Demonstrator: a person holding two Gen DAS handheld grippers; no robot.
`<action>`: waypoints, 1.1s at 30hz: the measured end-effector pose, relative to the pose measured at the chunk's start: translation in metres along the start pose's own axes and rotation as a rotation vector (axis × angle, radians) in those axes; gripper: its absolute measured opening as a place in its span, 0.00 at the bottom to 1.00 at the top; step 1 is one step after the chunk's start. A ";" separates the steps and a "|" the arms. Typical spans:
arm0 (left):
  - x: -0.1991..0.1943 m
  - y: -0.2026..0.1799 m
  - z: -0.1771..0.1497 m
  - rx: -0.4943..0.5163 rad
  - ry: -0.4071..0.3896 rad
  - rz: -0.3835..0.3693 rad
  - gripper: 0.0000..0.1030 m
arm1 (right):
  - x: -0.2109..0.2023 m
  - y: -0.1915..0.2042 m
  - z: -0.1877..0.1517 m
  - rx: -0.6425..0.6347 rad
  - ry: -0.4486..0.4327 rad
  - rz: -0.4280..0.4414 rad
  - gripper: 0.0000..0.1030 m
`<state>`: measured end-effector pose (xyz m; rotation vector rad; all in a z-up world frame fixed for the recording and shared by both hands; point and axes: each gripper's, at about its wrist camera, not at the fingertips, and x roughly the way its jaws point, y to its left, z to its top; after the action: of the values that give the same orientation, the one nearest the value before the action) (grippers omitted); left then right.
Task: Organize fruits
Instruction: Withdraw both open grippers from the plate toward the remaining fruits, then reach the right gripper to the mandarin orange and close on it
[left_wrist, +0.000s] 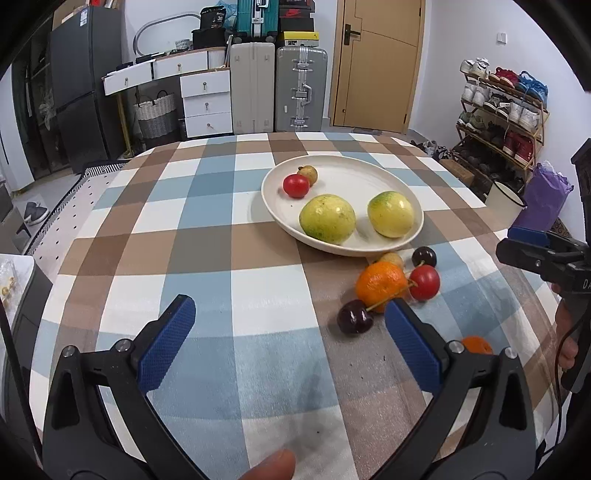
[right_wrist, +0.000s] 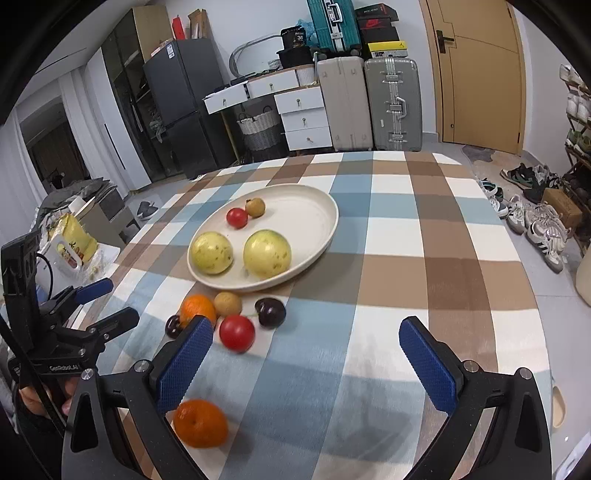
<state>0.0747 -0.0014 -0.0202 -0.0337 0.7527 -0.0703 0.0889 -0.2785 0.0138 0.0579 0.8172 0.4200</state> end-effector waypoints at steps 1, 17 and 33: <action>-0.001 0.000 -0.002 0.003 0.000 -0.001 0.99 | -0.002 0.001 -0.002 -0.002 0.004 0.001 1.00; 0.000 -0.008 -0.017 -0.005 0.024 -0.046 0.99 | -0.010 0.024 -0.047 -0.069 0.075 0.091 1.00; 0.011 -0.013 -0.021 0.007 0.057 -0.063 0.99 | 0.010 0.045 -0.063 -0.137 0.154 0.151 0.98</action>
<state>0.0674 -0.0149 -0.0425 -0.0492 0.8082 -0.1348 0.0346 -0.2400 -0.0274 -0.0405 0.9371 0.6275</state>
